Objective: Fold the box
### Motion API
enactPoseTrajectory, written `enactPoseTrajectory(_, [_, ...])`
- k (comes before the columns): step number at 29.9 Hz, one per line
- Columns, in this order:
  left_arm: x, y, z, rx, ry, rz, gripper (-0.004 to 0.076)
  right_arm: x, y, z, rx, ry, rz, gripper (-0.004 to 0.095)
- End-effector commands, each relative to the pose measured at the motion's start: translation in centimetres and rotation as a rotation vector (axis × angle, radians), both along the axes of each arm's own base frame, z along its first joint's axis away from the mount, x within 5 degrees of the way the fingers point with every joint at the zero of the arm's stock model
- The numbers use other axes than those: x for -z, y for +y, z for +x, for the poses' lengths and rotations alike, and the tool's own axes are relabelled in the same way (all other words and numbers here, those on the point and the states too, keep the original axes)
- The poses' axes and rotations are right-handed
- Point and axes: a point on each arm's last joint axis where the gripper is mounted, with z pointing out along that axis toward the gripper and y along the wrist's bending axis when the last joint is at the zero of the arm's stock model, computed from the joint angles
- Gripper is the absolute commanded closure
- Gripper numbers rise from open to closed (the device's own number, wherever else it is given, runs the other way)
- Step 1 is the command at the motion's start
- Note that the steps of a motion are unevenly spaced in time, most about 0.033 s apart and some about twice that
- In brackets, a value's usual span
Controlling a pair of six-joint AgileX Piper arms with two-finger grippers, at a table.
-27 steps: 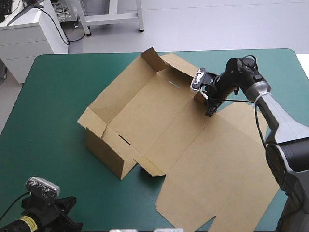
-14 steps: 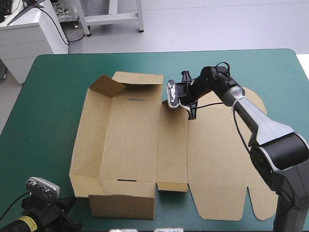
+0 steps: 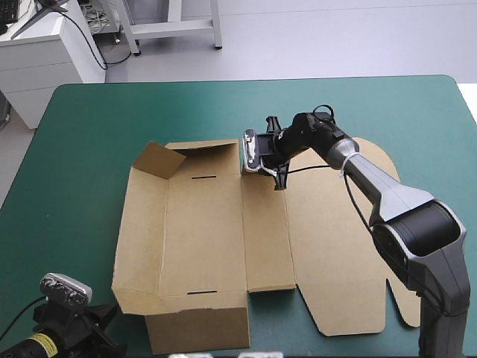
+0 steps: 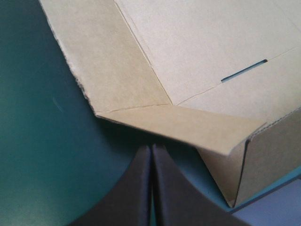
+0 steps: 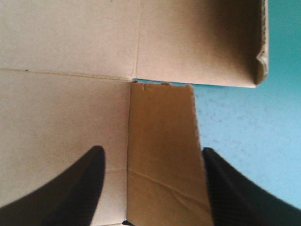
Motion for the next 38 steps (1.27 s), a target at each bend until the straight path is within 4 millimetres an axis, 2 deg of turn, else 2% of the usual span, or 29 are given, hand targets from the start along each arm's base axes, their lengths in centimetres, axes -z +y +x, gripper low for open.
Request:
enactPoseTrajectory(1, [-1.0, -0.2, 0.4, -0.002, -0.058, -0.034, 0.0733, -4.2, -0.2, -0.2, 0.087, -0.079, 0.113, 0.0191])
enactPoseTrajectory(9, [-1.0, -0.2, 0.4, -0.002, -0.058, -0.034, 0.0733, -7.8, -1.1, -1.9, 0.274, -0.012, 0.236, 0.0285])
enactPoseTrajectory(15, [-1.0, -0.2, 0.4, -0.002, -0.058, -0.034, 0.0733, -12.5, -2.5, -4.7, 0.377, -0.002, 0.341, 0.0417])
enactPoseTrajectory(19, [-1.0, -0.2, 0.4, -0.002, -0.058, -0.034, 0.0733, -14.6, -3.9, -6.9, 0.463, 0.037, 0.342, 0.0550])
enactPoseTrajectory(25, [-1.4, -0.2, 0.3, -0.003, -0.073, -0.036, 0.0733, -15.1, -5.9, -9.0, 0.753, 0.207, 0.310, 0.0812])
enactPoseTrajectory(28, [-2.0, -0.1, 0.3, -0.002, -0.094, -0.036, 0.0733, -14.9, -6.6, -9.7, 0.810, 0.271, 0.277, 0.0925])
enactPoseTrajectory(32, [-2.8, 0.0, 0.1, -0.001, -0.118, -0.043, 0.0733, -14.8, -7.8, -10.0, 0.887, 0.325, 0.268, 0.0925])
enactPoseTrajectory(38, [-4.3, 0.0, 0.1, -0.007, -0.193, -0.069, 0.0733, -14.4, -10.8, -10.7, 1.011, 0.350, 0.292, 0.0925])
